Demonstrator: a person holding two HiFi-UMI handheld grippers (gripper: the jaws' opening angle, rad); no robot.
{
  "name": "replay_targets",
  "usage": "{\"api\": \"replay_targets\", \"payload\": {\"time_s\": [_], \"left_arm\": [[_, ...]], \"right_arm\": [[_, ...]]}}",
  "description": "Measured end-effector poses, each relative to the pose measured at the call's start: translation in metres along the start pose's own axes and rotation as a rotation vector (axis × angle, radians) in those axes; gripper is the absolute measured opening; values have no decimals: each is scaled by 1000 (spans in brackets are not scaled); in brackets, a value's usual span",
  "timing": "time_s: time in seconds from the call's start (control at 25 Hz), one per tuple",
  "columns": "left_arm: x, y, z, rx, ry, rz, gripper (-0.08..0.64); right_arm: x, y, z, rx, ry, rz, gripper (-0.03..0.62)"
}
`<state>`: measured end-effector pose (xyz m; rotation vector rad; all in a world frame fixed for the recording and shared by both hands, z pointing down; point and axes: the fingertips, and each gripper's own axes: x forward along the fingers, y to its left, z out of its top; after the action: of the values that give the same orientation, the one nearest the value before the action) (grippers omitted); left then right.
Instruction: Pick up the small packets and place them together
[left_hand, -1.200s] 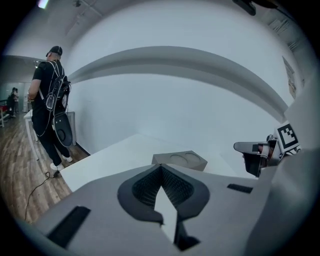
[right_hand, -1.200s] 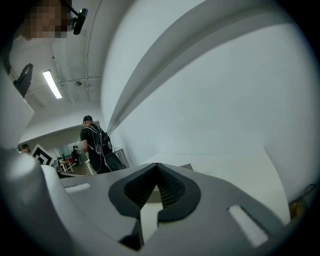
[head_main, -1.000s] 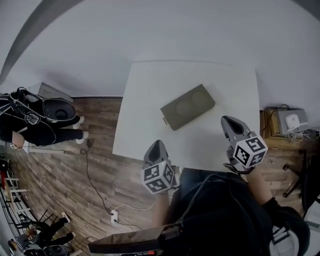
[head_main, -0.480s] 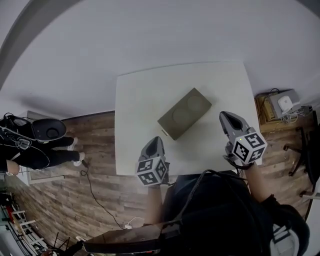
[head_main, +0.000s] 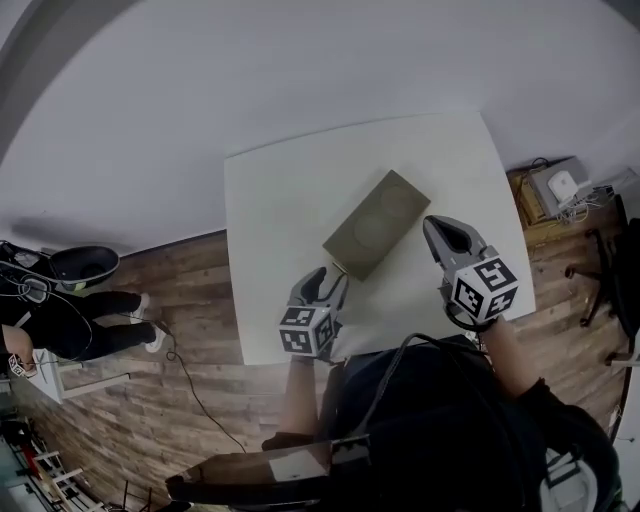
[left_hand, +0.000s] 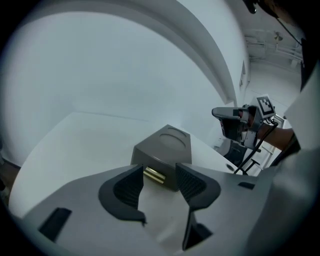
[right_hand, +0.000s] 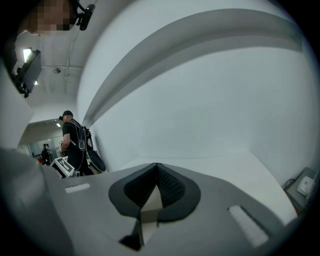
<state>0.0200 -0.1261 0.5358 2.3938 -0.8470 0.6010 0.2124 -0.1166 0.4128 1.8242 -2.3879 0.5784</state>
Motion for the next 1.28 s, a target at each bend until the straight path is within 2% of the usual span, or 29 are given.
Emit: {"api": "replay_targets", "payload": {"time_s": [0.2, 0.4, 0.72, 0.96, 1.16, 1.28], "left_arm": [[15, 5, -16, 119, 108, -72, 218], [27, 4, -22, 237, 136, -109, 218], [35, 5, -21, 345, 145, -179, 218], [36, 3, -21, 374, 140, -256, 213], [38, 6, -22, 399, 147, -248, 169], [38, 6, -21, 399, 154, -252, 167]], "right_arm": [[14, 7, -10, -3, 29, -7, -5], [18, 12, -18, -3, 48, -9, -5], [38, 11, -23, 7, 73, -16, -5], [45, 13, -27, 8, 90, -16, -5], [47, 16, -31, 0, 103, -15, -5], [46, 15, -32, -1, 104, -18, -5]]}}
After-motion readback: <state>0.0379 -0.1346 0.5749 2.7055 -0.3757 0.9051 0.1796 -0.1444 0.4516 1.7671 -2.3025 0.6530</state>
